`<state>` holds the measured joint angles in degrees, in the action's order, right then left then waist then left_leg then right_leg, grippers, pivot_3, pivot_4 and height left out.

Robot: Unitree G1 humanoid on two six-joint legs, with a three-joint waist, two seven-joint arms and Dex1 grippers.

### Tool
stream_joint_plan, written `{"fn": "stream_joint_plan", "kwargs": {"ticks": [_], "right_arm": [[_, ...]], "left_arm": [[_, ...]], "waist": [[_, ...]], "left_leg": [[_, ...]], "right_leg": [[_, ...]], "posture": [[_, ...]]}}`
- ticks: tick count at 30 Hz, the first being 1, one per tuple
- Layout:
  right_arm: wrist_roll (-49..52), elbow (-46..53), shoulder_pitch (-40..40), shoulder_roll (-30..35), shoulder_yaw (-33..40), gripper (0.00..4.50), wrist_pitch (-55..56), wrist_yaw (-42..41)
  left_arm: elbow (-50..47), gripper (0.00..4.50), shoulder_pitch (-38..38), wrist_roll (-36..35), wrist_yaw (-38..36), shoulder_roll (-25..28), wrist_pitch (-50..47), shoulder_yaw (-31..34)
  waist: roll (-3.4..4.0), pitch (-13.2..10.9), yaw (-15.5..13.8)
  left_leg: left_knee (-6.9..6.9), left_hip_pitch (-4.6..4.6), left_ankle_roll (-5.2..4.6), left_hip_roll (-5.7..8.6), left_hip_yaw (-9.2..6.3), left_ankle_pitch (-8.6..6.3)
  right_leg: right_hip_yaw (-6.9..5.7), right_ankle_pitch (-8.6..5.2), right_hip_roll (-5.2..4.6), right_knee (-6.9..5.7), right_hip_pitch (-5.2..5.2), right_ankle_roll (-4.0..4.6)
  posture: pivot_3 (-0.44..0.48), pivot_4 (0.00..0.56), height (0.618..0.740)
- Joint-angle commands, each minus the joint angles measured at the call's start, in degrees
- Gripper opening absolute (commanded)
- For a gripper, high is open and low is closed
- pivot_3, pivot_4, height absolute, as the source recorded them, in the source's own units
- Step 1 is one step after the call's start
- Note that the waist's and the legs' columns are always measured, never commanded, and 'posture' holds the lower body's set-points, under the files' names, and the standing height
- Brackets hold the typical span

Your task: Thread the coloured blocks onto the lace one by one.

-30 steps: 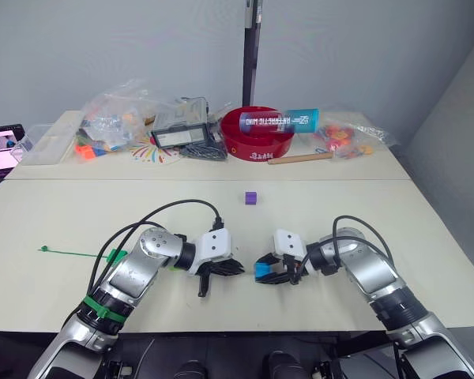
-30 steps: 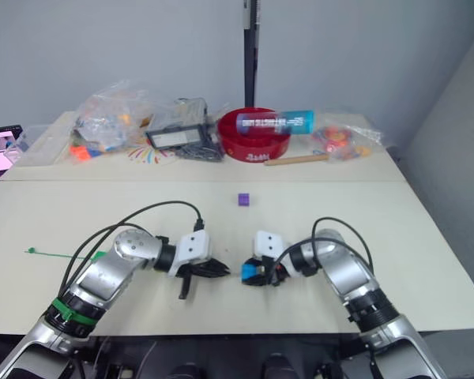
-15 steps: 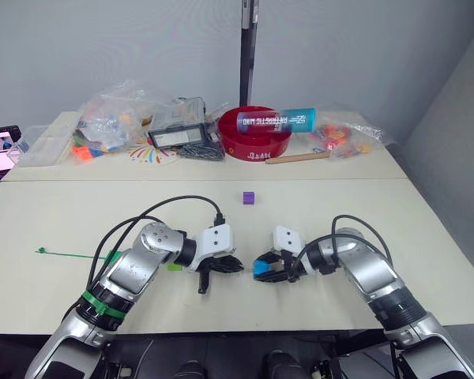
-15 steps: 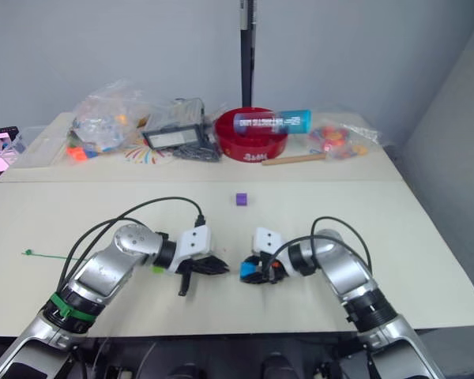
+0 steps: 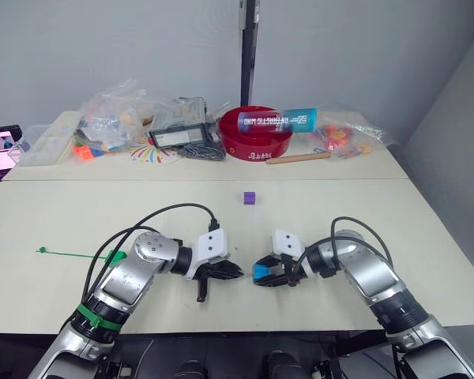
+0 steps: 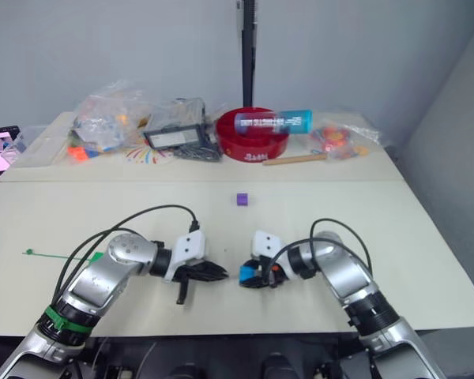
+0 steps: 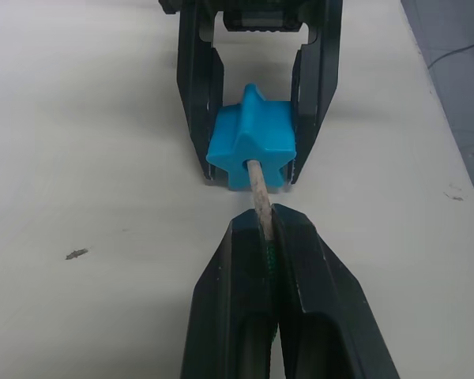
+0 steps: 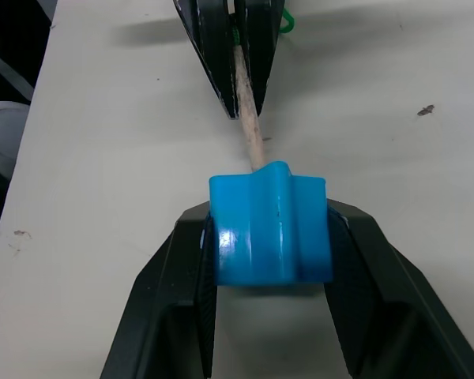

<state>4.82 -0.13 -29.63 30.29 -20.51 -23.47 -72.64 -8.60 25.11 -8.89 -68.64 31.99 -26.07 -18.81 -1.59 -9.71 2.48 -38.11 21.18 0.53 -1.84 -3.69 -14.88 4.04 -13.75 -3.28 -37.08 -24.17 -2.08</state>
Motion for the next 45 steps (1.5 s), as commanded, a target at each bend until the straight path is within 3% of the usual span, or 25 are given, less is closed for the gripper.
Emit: {"fn": "stream_joint_plan", "kwargs": {"ticks": [1,10,22,32,40,41,45], "right_arm": [[0.2,1.4,-0.5,0.5,-0.9,1.35,3.2,-0.6],[1.2,0.1,0.0,1.3,0.2,1.35,7.3,-0.8],[0.6,3.1,2.3,3.5,0.3,1.35,1.8,1.3],[-0.4,6.3,0.1,1.7,-0.9,1.35,-4.5,4.6],[-0.5,6.8,0.6,0.2,-0.9,1.35,-5.7,6.5],[-0.5,6.7,0.9,0.2,-0.9,1.35,-5.3,6.5],[-0.4,6.2,1.2,0.3,-0.8,1.35,-4.5,6.9]], "left_arm": [[-2.3,0.00,-1.1,-3.4,-3.3,-1.4,4.2,-1.8],[-2.5,0.00,-4.4,-3.5,-3.2,-1.3,6.7,-1.4],[-4.7,0.00,-8.4,-2.7,0.8,-2.9,6.6,-1.9],[2.3,0.00,-2.7,-0.2,0.6,-7.9,8.4,-6.0],[5.0,0.00,-1.4,0.1,0.0,-8.0,9.6,-5.0],[4.9,0.70,-1.3,-0.7,-0.3,-7.8,9.3,-4.2],[4.1,1.93,-0.6,-1.5,-0.8,-7.3,9.3,-2.5]], "waist": [[0.00,0.0,0.0],[0.00,0.0,0.0],[0.00,0.0,-0.1],[0.00,0.0,-0.2],[0.00,0.0,-0.1],[0.00,0.0,0.0],[0.00,0.0,0.0]], "left_leg": [[0.00,0.00,0.00,0.00,0.00,0.00],[0.00,0.01,0.00,0.00,0.00,0.00],[0.00,0.01,0.00,0.00,0.00,0.00],[-0.03,-0.01,0.00,0.03,0.00,0.00],[-0.04,-0.05,0.00,0.02,0.00,0.00],[-0.04,-0.05,0.00,0.02,0.00,0.00],[-0.06,-0.04,0.01,0.02,0.00,0.00]], "right_leg": [[0.00,0.00,0.00,0.00,0.00,0.00],[0.00,0.00,0.00,0.01,-0.01,0.00],[0.00,0.00,-0.01,0.01,0.00,0.00],[0.00,0.00,-0.02,0.02,0.04,0.00],[0.00,0.01,-0.01,-0.01,0.07,0.00],[0.00,0.01,-0.01,-0.01,0.08,0.01],[0.01,0.01,0.00,-0.02,0.06,0.01]], "posture": [[0.000,0.150,0.731],[0.000,0.150,0.731],[0.000,0.150,0.731],[0.000,0.150,0.731],[0.000,0.150,0.731],[0.000,0.150,0.731],[0.000,0.150,0.731]]}}
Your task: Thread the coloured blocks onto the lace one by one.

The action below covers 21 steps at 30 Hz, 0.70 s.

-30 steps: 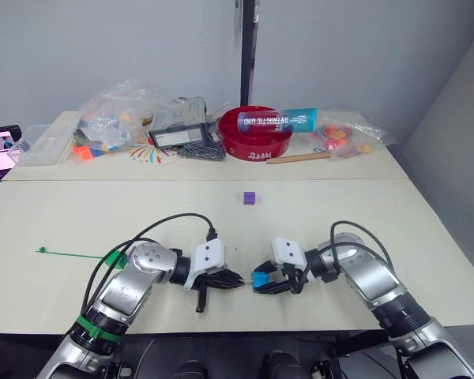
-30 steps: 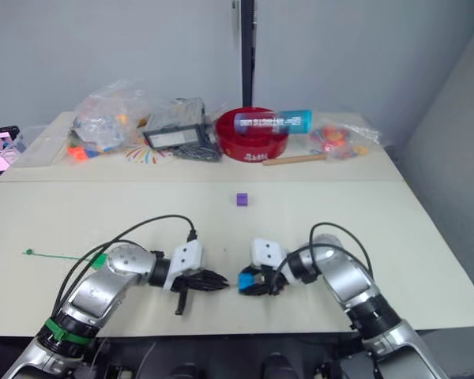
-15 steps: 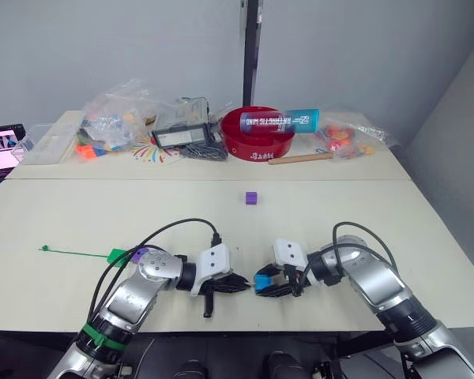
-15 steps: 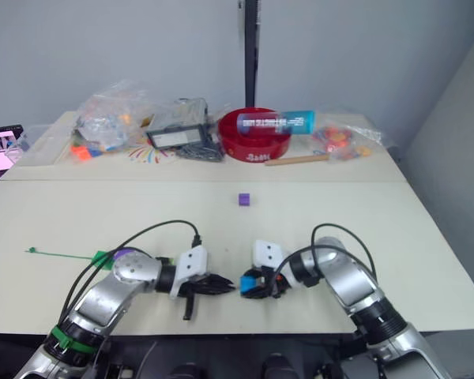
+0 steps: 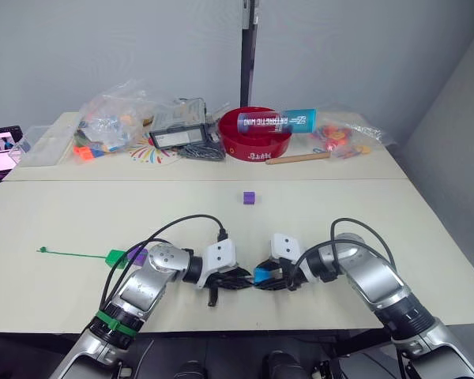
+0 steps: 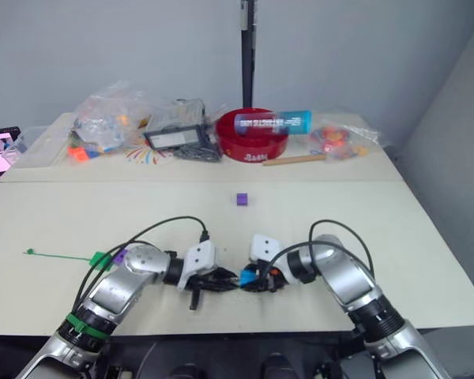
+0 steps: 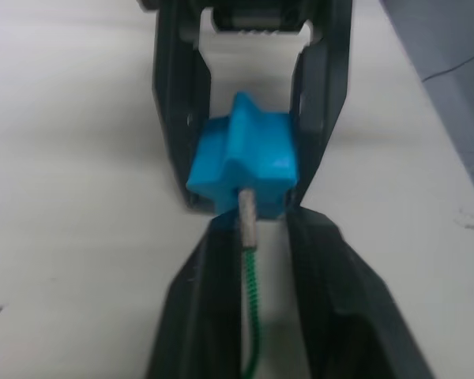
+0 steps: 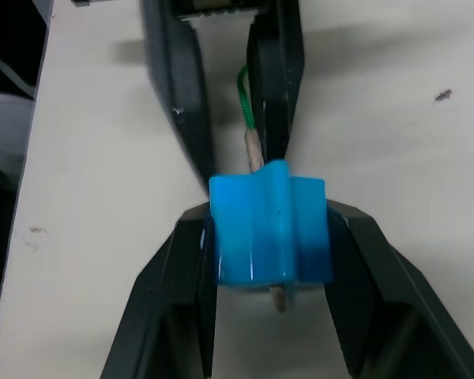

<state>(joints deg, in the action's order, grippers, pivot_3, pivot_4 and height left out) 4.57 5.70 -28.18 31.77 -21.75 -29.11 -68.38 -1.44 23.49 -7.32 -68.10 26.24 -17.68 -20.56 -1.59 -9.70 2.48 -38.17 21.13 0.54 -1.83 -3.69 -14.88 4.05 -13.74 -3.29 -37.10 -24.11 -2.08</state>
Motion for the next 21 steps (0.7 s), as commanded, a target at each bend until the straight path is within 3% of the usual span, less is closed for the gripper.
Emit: {"fn": "stream_joint_plan", "kwargs": {"ticks": [1,3,12,21], "right_arm": [[0.0,0.3,-0.3,-1.2,0.5,1.35,1.2,2.8],[0.2,0.1,-0.3,-1.3,0.4,1.35,1.5,2.9],[1.3,-0.6,-0.1,-1.3,0.0,1.35,3.0,1.9],[1.1,-2.1,-0.5,-1.0,0.2,1.35,4.1,2.1]], "left_arm": [[-3.4,2.28,1.1,-3.3,-1.5,-1.3,0.7,-0.4],[-3.9,2.91,1.2,-3.6,-1.9,-0.7,0.3,0.4],[-2.5,2.91,3.0,-6.1,-3.7,4.9,-1.3,5.1],[5.5,2.91,2.6,-4.2,-5.4,8.5,4.0,5.4]], "waist": [[0.00,0.0,0.0],[0.00,0.0,0.0],[0.00,0.0,0.1],[0.00,0.0,0.1]], "left_leg": [[0.00,0.01,0.00,0.00,0.00,0.00],[0.00,0.01,0.00,0.00,0.00,0.00],[0.00,0.05,0.00,-0.01,-0.01,0.00],[0.01,0.04,-0.01,-0.02,0.00,0.00]], "right_leg": [[0.00,0.00,0.00,0.00,-0.01,0.00],[0.00,0.00,0.00,0.00,-0.01,0.00],[0.00,0.00,0.00,0.01,-0.05,0.00],[-0.01,0.00,0.01,0.02,-0.06,-0.01]], "posture": [[0.000,0.150,0.731],[0.000,0.150,0.731],[0.000,0.150,0.731],[0.000,0.150,0.731]]}}
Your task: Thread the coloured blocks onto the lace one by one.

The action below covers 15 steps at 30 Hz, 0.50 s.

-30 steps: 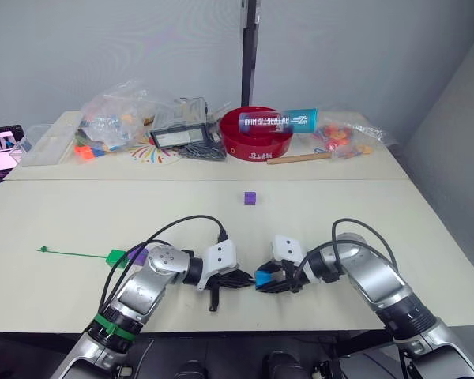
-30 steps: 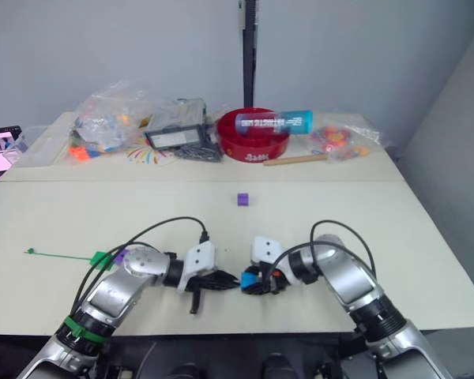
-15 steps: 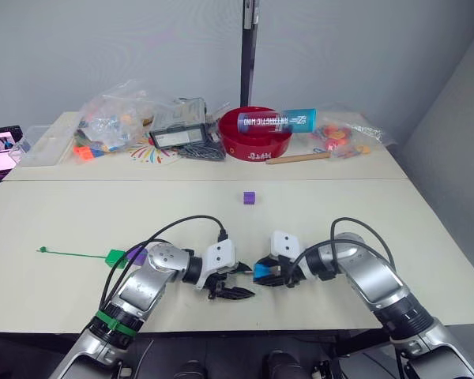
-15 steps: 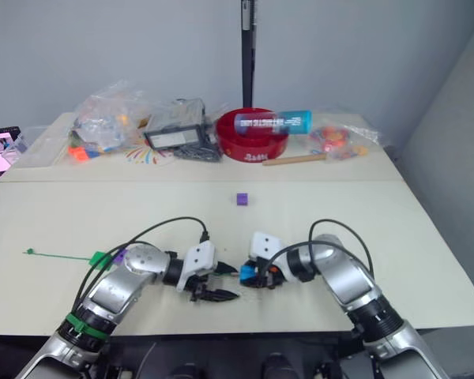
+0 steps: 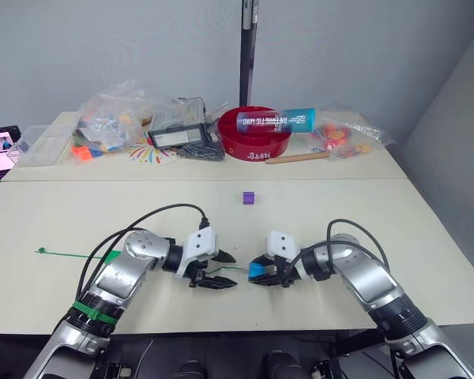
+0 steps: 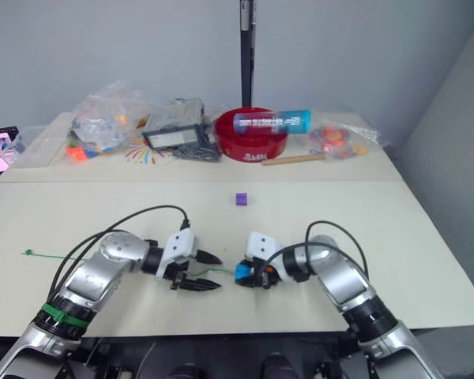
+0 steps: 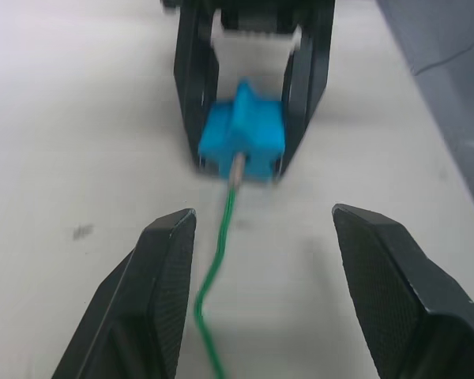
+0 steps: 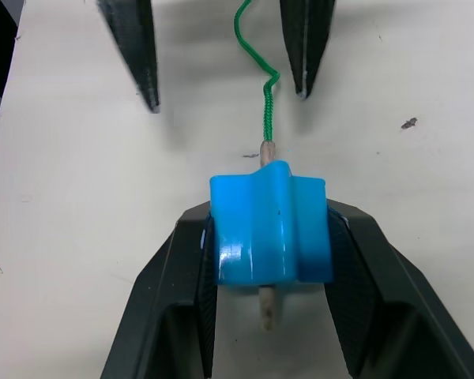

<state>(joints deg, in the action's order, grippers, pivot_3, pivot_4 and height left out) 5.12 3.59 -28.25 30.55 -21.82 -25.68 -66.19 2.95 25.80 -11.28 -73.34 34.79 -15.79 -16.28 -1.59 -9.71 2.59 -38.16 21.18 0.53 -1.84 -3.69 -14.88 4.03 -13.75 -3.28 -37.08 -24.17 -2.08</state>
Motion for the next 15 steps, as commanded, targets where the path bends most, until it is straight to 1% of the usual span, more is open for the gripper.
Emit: {"fn": "stream_joint_plan", "kwargs": {"ticks": [1,3,8,11,15], "right_arm": [[0.6,0.0,-0.4,0.3,0.2,1.35,0.7,-0.2],[0.8,0.3,-0.3,0.5,0.3,1.35,0.5,-0.3],[1.0,0.9,-0.1,0.7,0.3,1.35,0.1,-0.1],[1.1,1.1,-0.1,0.8,0.4,1.35,-0.1,0.0],[1.3,1.3,-0.1,0.9,0.5,1.35,-0.3,0.1]], "left_arm": [[1.9,2.91,0.6,-0.1,0.2,-0.4,2.8,1.1],[3.6,2.91,1.6,0.3,1.4,-1.3,3.7,1.3],[6.2,2.91,1.7,1.5,0.0,-1.8,5.1,-0.6],[6.2,2.09,1.5,1.2,-0.8,-2.0,5.1,-0.9],[6.9,0.73,1.7,1.4,-1.0,-2.5,5.7,-1.1]], "waist": [[0.00,0.0,0.0],[0.00,0.0,-0.1],[0.00,0.0,0.0],[0.00,0.0,-0.1],[0.00,0.0,-0.1]], "left_leg": [[0.00,0.01,0.00,0.00,0.00,0.00],[0.00,0.01,0.00,0.00,0.00,0.00],[0.00,0.01,0.00,0.00,0.00,0.00],[0.00,0.01,0.00,0.00,0.00,0.00],[0.00,0.01,0.00,0.00,0.00,0.00]], "right_leg": [[0.00,0.00,0.00,0.00,0.00,0.00],[0.00,0.00,0.00,0.01,0.00,0.00],[0.00,0.00,0.00,0.00,0.00,0.00],[0.00,0.00,0.00,0.00,0.00,0.00],[0.00,0.00,0.00,0.00,0.00,0.00]], "posture": [[0.000,0.150,0.731],[0.000,0.150,0.731],[0.000,0.150,0.731],[0.000,0.150,0.731],[0.000,0.150,0.731]]}}
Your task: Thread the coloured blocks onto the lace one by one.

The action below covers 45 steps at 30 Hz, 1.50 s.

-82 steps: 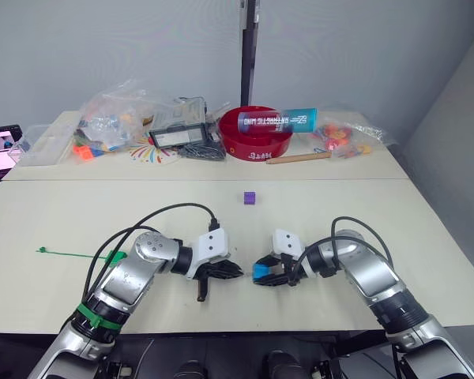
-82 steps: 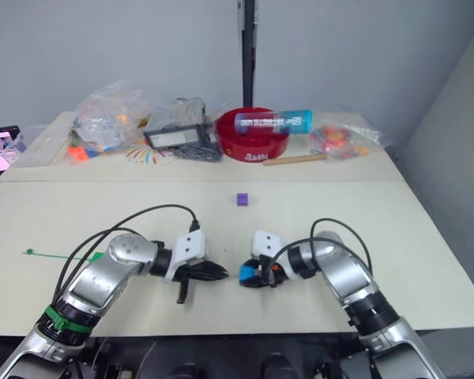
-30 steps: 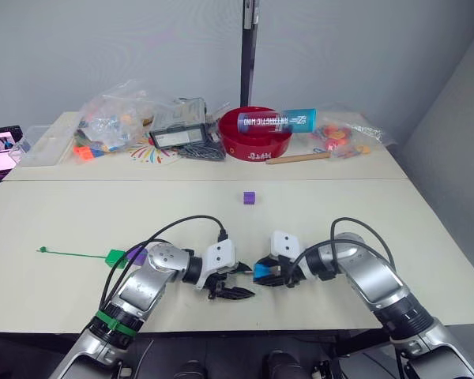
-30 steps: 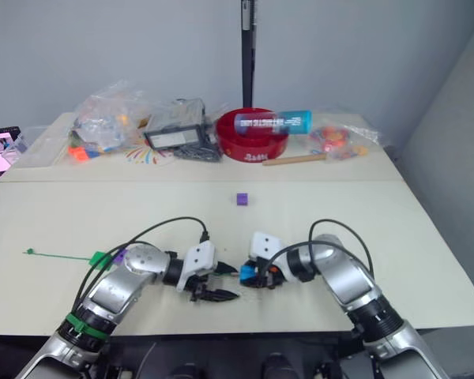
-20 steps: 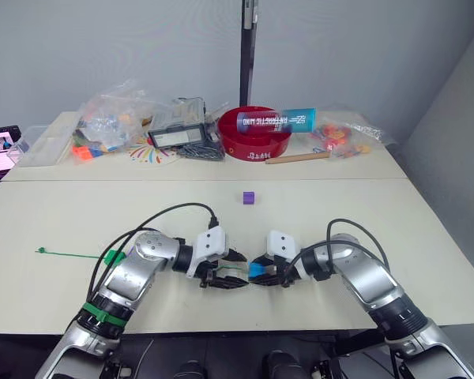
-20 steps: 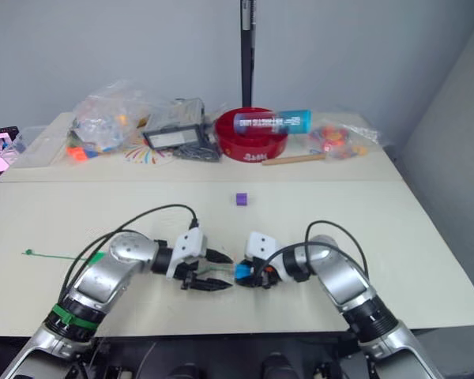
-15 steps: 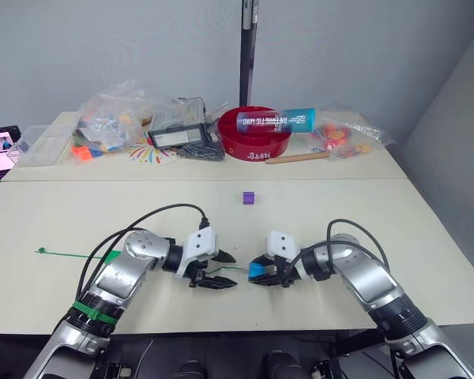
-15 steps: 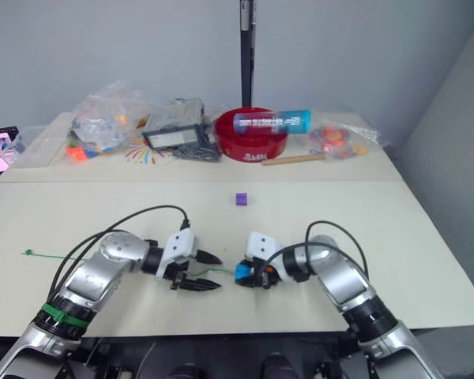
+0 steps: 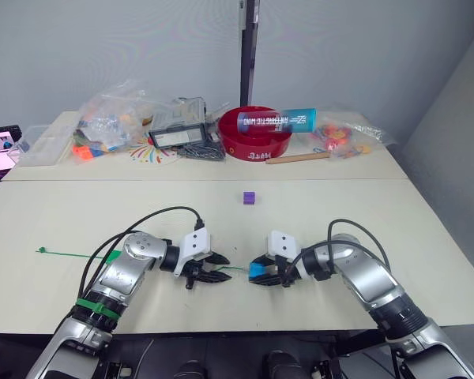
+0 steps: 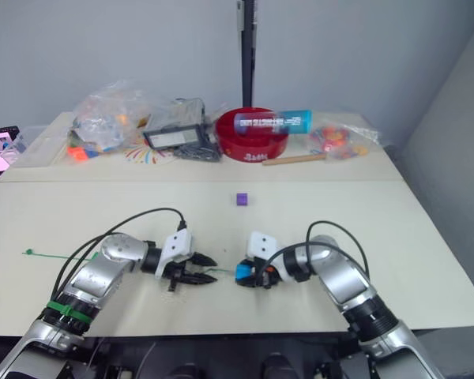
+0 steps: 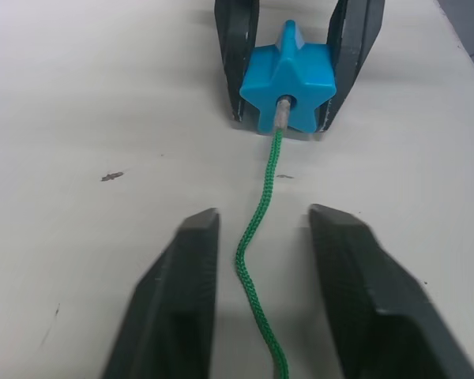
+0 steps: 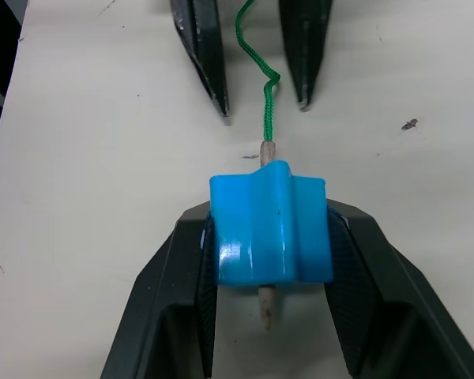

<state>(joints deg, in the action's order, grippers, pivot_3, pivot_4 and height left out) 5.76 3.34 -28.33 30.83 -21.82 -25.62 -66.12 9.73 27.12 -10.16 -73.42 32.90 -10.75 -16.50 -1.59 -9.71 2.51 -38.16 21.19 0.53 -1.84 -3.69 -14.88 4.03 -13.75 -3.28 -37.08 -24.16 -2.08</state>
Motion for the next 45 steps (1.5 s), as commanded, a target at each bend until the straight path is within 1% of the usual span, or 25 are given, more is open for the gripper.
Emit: {"fn": "stream_joint_plan", "kwargs": {"ticks": [1,2,3,8,11,16,19,22,27,30,32,36,38,42,45], "right_arm": [[0.7,1.6,0.0,0.6,0.5,1.35,-0.4,0.1],[0.7,1.7,0.0,0.6,0.5,1.35,-0.5,0.1],[0.8,1.8,0.1,0.7,0.5,1.35,-0.5,0.0],[1.1,2.1,0.1,0.8,0.5,1.35,-0.7,-0.1],[1.0,2.5,0.4,0.7,0.2,1.35,-1.1,0.0],[0.7,2.5,0.2,0.5,0.1,1.35,-1.4,0.4],[0.6,2.2,0.0,0.5,0.1,1.35,-1.4,0.6],[0.7,2.5,0.1,0.3,0.0,1.35,-1.7,0.8],[1.0,3.5,0.3,0.3,-0.2,1.35,-2.3,0.7],[1.7,4.1,0.2,0.2,0.4,1.35,-3.2,0.7],[2.6,4.8,-0.3,0.3,1.2,2.43,-4.2,0.4],[4.0,6.1,-1.0,0.6,2.1,3.83,-5.9,0.6],[4.7,7.2,-1.3,1.3,3.0,4.44,-6.9,0.8],[6.2,9.3,-0.8,3.2,4.4,4.48,-8.3,0.7],[7.0,10.5,1.6,6.2,6.3,4.48,-7.7,0.5]], "left_arm": [[0.4,0.41,0.5,0.5,-0.6,-0.8,0.8,-0.9],[0.5,0.06,0.6,0.6,-0.5,-1.0,0.9,-0.9],[0.7,0.03,0.8,0.9,-0.3,-1.3,1.2,-0.9],[0.7,0.03,2.3,1.3,0.5,-3.0,1.7,-0.9],[-1.3,0.03,3.1,1.2,0.4,-3.8,1.3,-1.2],[-3.9,0.03,3.7,1.7,-0.5,-3.3,0.9,-2.6],[-3.6,0.03,4.2,2.6,0.4,-3.9,0.8,-3.1],[-1.7,0.03,5.4,4.9,2.3,-6.0,1.1,-5.0],[-0.8,0.03,5.9,6.0,3.3,-6.6,1.0,-4.6],[-2.1,0.83,5.6,4.8,2.7,-5.5,0.4,-3.3],[-4.0,1.51,5.1,3.6,2.0,-4.3,-0.5,-2.3],[-5.9,2.88,4.6,2.1,1.2,-3.3,-1.5,-1.7],[-6.4,3.49,4.6,1.9,0.9,-3.0,-1.5,-2.0],[-7.2,3.50,4.5,1.6,0.4,-3.2,-2.1,-2.4],[-5.8,3.50,5.2,2.9,1.5,-5.2,-0.6,-3.6]], "waist": [[0.00,0.0,0.0],[0.00,0.0,-0.1],[0.00,0.0,-0.1],[0.00,0.0,-0.1],[0.00,0.0,-0.1],[0.00,0.0,0.0],[0.00,0.0,0.0],[0.00,0.0,-0.1],[0.00,0.0,-0.1],[0.00,0.0,-0.1],[0.00,0.0,0.0],[0.00,0.0,0.0],[0.00,0.0,-0.1],[0.00,0.0,-0.1],[-0.01,0.0,-0.4]], "left_leg": [[0.00,0.00,0.00,0.00,0.00,0.00],[0.00,0.00,0.00,0.01,0.00,0.00],[0.00,0.00,0.00,0.01,0.00,0.00],[0.00,0.01,0.00,0.02,0.00,0.00],[0.00,0.03,0.00,0.01,0.00,0.00],[0.00,0.04,0.00,0.00,0.00,0.00],[0.00,0.04,0.00,0.01,0.00,0.00],[0.00,0.04,0.00,0.01,0.00,0.00],[0.00,0.02,0.00,0.02,0.00,0.00],[0.00,0.03,0.00,0.01,0.00,0.00],[0.00,0.04,0.00,0.01,0.00,0.00],[0.00,0.06,0.00,0.01,-0.01,0.00],[0.00,0.07,0.00,0.01,-0.01,0.00],[0.00,0.08,0.00,0.01,-0.01,0.00],[0.00,0.10,0.00,0.03,-0.01,0.00]], "right_leg": [[0.00,0.00,0.00,0.00,0.00,0.00],[0.00,0.00,0.00,0.00,0.00,0.00],[0.00,0.00,0.00,0.00,0.00,0.00],[0.00,0.00,-0.01,0.01,0.01,0.00],[0.00,0.00,-0.01,0.01,0.00,0.00],[0.00,0.00,0.00,0.00,-0.02,0.00],[0.00,0.00,0.00,0.01,-0.02,0.00],[0.00,0.00,0.00,0.02,-0.01,0.00],[0.00,0.00,-0.01,0.02,0.01,0.00],[0.00,0.00,0.00,0.02,0.00,-0.01],[0.00,0.00,0.00,0.01,-0.02,0.00],[0.00,0.00,0.00,0.00,-0.04,0.00],[0.00,0.00,-0.01,0.01,-0.04,-0.01],[0.00,0.00,-0.01,0.02,-0.04,-0.01],[-0.01,-0.01,-0.02,0.05,-0.02,-0.02]], "posture": [[0.000,0.150,0.731],[0.000,0.150,0.731],[0.000,0.150,0.731],[0.000,0.150,0.731],[0.000,0.150,0.731],[0.000,0.150,0.731],[0.000,0.150,0.731],[0.000,0.150,0.731],[0.000,0.150,0.731],[0.000,0.150,0.731],[0.000,0.150,0.731],[0.000,0.150,0.731],[0.000,0.150,0.731],[0.000,0.150,0.731],[0.000,0.150,0.731]]}}
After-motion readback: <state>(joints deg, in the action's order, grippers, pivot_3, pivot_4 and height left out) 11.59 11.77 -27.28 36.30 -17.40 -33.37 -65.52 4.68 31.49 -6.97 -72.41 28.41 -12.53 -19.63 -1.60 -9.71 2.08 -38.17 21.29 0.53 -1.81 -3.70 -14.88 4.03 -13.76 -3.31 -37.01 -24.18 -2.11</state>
